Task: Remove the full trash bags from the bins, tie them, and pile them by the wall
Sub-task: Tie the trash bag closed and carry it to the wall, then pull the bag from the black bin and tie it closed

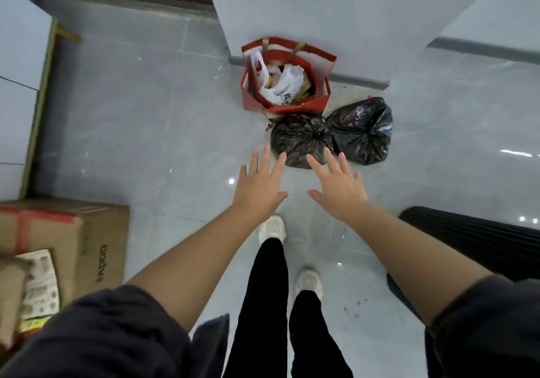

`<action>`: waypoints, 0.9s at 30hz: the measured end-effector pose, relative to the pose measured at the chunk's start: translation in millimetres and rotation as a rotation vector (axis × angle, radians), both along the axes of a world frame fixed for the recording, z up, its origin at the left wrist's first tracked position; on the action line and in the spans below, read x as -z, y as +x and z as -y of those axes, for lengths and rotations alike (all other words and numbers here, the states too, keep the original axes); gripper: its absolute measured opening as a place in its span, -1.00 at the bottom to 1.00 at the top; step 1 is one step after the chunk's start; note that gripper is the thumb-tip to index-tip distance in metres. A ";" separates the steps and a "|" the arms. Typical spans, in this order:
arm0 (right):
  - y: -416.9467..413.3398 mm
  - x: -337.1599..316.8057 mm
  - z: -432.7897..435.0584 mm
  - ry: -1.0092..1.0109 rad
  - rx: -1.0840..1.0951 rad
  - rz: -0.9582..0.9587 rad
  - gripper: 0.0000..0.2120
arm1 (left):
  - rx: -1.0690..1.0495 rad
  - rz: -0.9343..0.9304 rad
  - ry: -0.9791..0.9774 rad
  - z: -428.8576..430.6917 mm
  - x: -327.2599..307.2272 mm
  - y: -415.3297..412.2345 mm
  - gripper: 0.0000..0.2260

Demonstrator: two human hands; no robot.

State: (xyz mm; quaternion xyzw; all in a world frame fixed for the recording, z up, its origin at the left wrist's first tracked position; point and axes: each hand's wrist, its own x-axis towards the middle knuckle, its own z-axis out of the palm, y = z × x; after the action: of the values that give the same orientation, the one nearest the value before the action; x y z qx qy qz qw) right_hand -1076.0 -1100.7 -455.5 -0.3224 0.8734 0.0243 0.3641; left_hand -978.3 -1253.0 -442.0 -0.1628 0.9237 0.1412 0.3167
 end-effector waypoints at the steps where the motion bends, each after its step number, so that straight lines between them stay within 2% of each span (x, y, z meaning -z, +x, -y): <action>1: 14.5 -23.2 -4.7 -0.009 -0.014 -0.027 -0.30 | -0.025 -0.016 -0.009 -6.0 -24.8 16.3 -0.29; 7: 104.9 -127.9 -47.2 -0.107 -0.144 -0.243 -0.36 | -0.244 -0.148 -0.126 -60.0 -135.1 121.0 -0.36; 14: 206.0 -218.4 -116.4 -0.181 -0.243 -0.326 -0.38 | -0.368 -0.239 -0.229 -156.6 -216.2 236.9 -0.37; 19: 268.8 -255.0 -154.6 -0.228 -0.325 -0.274 -0.40 | -0.512 -0.289 -0.274 -207.1 -245.5 309.7 -0.38; 27: 367.3 -262.5 -199.6 -0.294 -0.432 -0.289 -0.40 | -0.705 -0.347 -0.277 -276.5 -254.2 427.9 -0.40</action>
State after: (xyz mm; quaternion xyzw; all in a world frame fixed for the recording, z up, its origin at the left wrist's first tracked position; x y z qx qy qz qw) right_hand -708.8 -901.2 -193.0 -0.5433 0.8215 0.0203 0.1717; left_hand -550.3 -976.5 -187.8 -0.4840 0.8614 0.1405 0.0635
